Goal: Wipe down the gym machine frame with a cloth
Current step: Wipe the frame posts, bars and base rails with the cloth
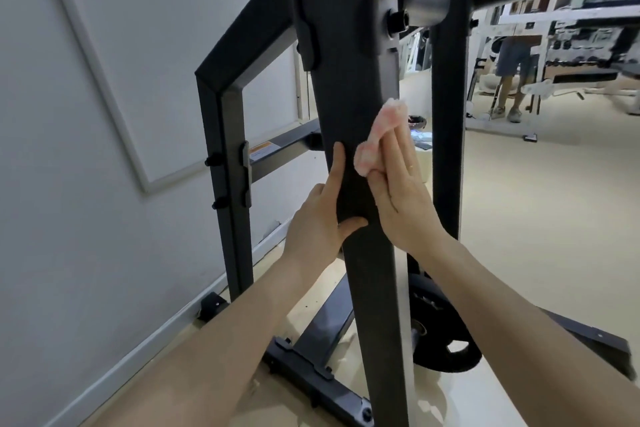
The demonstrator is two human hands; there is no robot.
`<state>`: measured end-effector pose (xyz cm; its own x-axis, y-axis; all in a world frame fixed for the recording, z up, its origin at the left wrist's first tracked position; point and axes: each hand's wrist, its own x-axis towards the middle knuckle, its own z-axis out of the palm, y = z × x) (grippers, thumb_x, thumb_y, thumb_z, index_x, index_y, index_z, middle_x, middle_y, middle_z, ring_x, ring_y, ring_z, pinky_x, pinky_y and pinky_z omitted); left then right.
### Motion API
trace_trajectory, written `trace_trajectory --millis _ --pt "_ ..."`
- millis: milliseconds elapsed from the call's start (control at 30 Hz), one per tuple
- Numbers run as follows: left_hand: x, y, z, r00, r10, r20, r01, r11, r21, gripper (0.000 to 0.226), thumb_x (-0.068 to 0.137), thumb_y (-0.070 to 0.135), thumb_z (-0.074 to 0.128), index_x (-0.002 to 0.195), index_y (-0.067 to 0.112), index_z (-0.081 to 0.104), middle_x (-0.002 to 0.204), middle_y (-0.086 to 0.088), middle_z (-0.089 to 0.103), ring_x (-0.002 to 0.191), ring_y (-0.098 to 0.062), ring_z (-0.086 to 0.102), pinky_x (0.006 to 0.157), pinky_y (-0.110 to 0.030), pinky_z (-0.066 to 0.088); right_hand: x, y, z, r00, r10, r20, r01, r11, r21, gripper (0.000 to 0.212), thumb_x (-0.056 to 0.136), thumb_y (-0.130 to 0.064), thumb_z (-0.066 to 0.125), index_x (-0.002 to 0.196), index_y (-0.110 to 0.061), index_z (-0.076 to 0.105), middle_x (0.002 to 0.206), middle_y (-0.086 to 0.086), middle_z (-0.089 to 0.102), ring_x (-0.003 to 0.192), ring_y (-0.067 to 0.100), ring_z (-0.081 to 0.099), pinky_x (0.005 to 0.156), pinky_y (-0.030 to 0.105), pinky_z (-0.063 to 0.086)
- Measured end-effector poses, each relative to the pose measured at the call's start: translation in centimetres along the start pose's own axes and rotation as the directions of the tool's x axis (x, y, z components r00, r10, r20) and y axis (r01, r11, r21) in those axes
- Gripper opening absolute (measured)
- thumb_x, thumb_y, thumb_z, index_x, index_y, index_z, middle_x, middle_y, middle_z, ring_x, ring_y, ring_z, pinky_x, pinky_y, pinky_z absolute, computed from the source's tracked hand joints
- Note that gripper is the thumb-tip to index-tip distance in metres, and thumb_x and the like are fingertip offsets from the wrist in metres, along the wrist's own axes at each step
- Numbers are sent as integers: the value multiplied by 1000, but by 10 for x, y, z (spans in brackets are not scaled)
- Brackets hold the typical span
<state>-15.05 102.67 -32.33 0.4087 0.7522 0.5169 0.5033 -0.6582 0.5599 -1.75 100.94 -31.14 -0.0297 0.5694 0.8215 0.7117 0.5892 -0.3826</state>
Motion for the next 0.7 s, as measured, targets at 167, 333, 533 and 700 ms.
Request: trace_trajectory --millis 167,333,533,700 --pt "-1 -1 2 999 -32 -10 32 999 16 108 83 22 70 121 59 -24 131 -3 53 106 -21 59 94 -37 49 52 -15 -16 998 61 -9 -61 996 -71 65 100 -40 25 152 -7 4 161 9 0 147 20 -11 118 30 -9" --pt "1 1 1 995 -97 24 98 995 -29 110 81 19 72 118 63 -22 131 0 50 103 -15 57 91 -37 52 -3 10 -12 996 26 90 -8 979 -202 66 99 -46 19 150 -9 1 159 7 0 142 5 -22 115 26 -19" --pt "-13 4 16 981 -180 -78 166 973 -158 89 85 15 68 121 61 2 128 7 46 89 -1 49 72 1 40 53 10 -28 972 -213 97 227 958 -175 74 96 -42 33 148 -2 -2 154 8 -9 141 10 -20 118 30 -14" --pt "-15 12 22 961 -262 -83 229 931 -283 97 79 12 74 116 64 1 111 32 40 93 15 47 76 2 37 12 44 -14 928 -336 161 348 936 -49 69 102 -43 27 149 -1 0 157 22 0 146 26 -5 121 41 4"
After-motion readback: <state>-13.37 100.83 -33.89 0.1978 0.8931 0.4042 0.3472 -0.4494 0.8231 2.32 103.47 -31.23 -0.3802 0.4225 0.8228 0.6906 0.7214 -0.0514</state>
